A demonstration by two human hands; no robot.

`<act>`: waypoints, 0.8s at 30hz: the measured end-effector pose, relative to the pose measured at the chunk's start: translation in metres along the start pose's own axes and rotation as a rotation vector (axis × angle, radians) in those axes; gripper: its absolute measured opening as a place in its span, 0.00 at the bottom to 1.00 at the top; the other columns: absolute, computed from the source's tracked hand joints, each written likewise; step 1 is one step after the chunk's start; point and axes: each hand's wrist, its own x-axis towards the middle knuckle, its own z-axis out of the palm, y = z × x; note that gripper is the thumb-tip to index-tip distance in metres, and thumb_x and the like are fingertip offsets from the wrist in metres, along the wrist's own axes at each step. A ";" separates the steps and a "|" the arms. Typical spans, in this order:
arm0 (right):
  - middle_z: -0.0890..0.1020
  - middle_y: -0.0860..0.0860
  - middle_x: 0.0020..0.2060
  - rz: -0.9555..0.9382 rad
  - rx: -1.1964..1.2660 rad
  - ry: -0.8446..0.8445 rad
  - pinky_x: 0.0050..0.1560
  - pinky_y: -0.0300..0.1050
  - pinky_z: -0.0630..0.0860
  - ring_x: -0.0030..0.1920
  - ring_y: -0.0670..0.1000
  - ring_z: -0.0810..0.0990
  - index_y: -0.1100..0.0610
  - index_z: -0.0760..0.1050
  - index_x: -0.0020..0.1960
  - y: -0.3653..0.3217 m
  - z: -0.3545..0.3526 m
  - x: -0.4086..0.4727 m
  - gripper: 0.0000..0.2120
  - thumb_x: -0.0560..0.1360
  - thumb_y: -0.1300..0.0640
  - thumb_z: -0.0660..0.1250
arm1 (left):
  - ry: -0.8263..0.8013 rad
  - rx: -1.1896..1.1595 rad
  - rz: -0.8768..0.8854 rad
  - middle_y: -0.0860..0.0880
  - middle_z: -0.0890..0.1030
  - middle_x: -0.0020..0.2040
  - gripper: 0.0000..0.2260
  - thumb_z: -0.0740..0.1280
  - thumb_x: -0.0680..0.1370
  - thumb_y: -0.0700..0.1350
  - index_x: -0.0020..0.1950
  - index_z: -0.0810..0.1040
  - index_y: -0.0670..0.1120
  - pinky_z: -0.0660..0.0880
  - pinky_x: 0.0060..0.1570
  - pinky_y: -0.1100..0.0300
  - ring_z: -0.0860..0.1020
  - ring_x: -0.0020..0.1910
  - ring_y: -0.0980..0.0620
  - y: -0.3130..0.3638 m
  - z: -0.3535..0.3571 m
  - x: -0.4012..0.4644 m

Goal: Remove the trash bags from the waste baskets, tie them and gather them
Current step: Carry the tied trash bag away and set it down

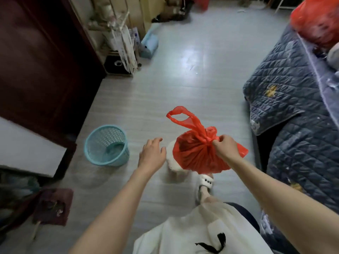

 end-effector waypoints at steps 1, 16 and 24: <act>0.75 0.60 0.31 0.028 0.013 0.044 0.39 0.44 0.61 0.41 0.62 0.75 0.59 0.67 0.32 0.002 -0.009 0.038 0.12 0.73 0.59 0.59 | -0.021 0.028 0.039 0.42 0.70 0.67 0.19 0.58 0.78 0.45 0.68 0.67 0.44 0.65 0.67 0.48 0.68 0.66 0.43 0.024 0.007 0.039; 0.82 0.63 0.45 0.112 0.112 0.112 0.46 0.49 0.68 0.50 0.62 0.78 0.59 0.73 0.40 -0.033 -0.179 0.474 0.01 0.70 0.62 0.63 | -0.090 0.222 0.212 0.45 0.68 0.68 0.20 0.57 0.78 0.48 0.70 0.64 0.48 0.64 0.63 0.47 0.67 0.67 0.44 0.354 0.027 0.455; 0.82 0.65 0.47 0.123 0.175 0.208 0.50 0.50 0.71 0.52 0.62 0.78 0.65 0.77 0.44 -0.088 -0.252 0.691 0.08 0.72 0.61 0.62 | -0.077 0.255 0.282 0.45 0.68 0.68 0.20 0.57 0.78 0.48 0.70 0.64 0.47 0.65 0.64 0.47 0.67 0.66 0.44 0.462 0.017 0.647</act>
